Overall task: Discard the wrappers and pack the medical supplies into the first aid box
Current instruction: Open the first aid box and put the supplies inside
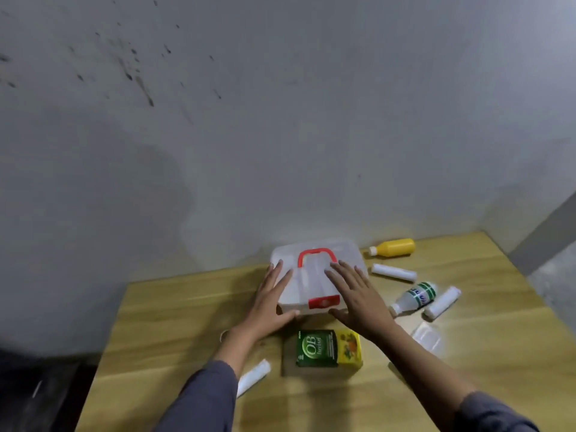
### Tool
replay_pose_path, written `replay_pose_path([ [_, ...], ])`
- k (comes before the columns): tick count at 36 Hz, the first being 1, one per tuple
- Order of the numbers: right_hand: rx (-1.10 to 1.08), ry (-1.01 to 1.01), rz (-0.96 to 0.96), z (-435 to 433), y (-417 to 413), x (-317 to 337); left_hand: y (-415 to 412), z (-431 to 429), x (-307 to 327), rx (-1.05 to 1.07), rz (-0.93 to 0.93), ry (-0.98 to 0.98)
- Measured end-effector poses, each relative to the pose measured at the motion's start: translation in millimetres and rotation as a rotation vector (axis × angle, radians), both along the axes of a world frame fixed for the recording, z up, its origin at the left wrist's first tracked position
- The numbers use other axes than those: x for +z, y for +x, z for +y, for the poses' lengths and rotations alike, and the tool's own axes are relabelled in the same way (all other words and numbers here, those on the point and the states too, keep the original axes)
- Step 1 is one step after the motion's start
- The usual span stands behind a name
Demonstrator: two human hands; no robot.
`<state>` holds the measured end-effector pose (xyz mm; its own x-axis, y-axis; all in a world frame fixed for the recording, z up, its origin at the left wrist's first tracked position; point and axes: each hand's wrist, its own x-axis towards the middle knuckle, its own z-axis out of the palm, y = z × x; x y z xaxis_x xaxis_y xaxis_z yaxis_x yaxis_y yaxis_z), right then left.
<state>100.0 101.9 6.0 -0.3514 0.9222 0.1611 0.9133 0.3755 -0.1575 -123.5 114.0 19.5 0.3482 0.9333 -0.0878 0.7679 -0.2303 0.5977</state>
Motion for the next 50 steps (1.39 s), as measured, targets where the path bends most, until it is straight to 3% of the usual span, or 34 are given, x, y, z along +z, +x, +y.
replay_pose_path([
  [8, -0.051, 0.027, -0.14, 11, -13, -12, 1, 3, -15, 0.035, -0.022, 0.111],
  [23, 0.163, 0.141, 0.236, -15, 8, -13, -1, 4, -22, 0.053, -0.124, 0.117],
  [35, 0.095, 0.056, 0.331, -1, 5, 16, 15, -11, -30, 0.44, -0.43, -0.104],
  [50, 0.117, 0.018, 0.508, 22, 10, 58, 20, -16, -32, 0.459, -0.596, -0.176],
])
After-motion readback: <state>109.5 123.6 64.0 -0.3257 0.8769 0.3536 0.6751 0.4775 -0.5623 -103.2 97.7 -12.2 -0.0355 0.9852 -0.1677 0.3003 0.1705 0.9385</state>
